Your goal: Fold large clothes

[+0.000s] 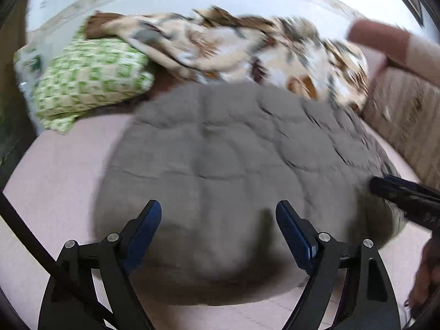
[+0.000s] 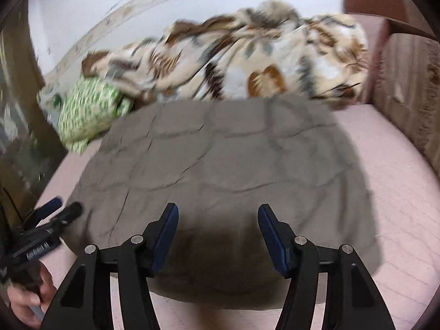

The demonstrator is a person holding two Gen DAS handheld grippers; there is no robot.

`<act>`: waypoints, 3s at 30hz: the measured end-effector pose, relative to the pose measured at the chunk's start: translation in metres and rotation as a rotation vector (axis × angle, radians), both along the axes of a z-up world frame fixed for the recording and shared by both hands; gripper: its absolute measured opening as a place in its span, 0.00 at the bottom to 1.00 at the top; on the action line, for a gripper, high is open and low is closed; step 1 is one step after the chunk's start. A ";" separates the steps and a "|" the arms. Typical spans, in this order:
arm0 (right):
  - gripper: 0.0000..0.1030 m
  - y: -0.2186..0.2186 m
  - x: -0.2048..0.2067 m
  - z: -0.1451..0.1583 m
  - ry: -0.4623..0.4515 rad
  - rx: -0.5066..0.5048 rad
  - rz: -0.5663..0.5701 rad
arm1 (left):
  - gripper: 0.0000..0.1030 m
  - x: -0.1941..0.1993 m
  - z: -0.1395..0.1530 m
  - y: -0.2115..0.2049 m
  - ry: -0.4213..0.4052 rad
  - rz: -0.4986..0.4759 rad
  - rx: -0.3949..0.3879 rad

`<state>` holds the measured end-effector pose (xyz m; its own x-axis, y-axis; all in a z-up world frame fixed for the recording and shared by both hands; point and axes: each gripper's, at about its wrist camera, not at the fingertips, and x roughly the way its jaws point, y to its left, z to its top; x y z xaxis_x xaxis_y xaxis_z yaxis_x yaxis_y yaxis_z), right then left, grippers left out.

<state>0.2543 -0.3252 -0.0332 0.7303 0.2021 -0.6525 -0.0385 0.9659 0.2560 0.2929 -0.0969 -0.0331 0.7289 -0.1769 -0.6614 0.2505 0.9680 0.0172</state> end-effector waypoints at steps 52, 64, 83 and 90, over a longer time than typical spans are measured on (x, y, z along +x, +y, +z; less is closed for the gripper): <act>0.68 -0.091 -0.012 -0.046 0.194 0.021 -0.217 | 0.85 0.037 -0.030 0.097 0.257 0.264 -0.014; 0.75 -0.103 -0.014 -0.048 0.199 0.167 -0.235 | 0.86 0.035 -0.018 0.121 0.267 0.286 -0.114; 0.75 -0.193 -0.106 -0.070 0.210 0.708 -0.399 | 0.86 0.003 -0.045 0.213 0.427 0.396 -0.548; 0.75 -0.192 -0.093 -0.082 0.231 0.766 -0.386 | 0.86 0.013 -0.050 0.191 0.443 0.339 -0.546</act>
<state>0.1616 -0.5167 -0.1154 0.7048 0.4105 -0.5786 0.3871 0.4609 0.7986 0.3054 0.0944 -0.0834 0.4899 -0.3758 -0.7866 -0.1882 0.8354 -0.5164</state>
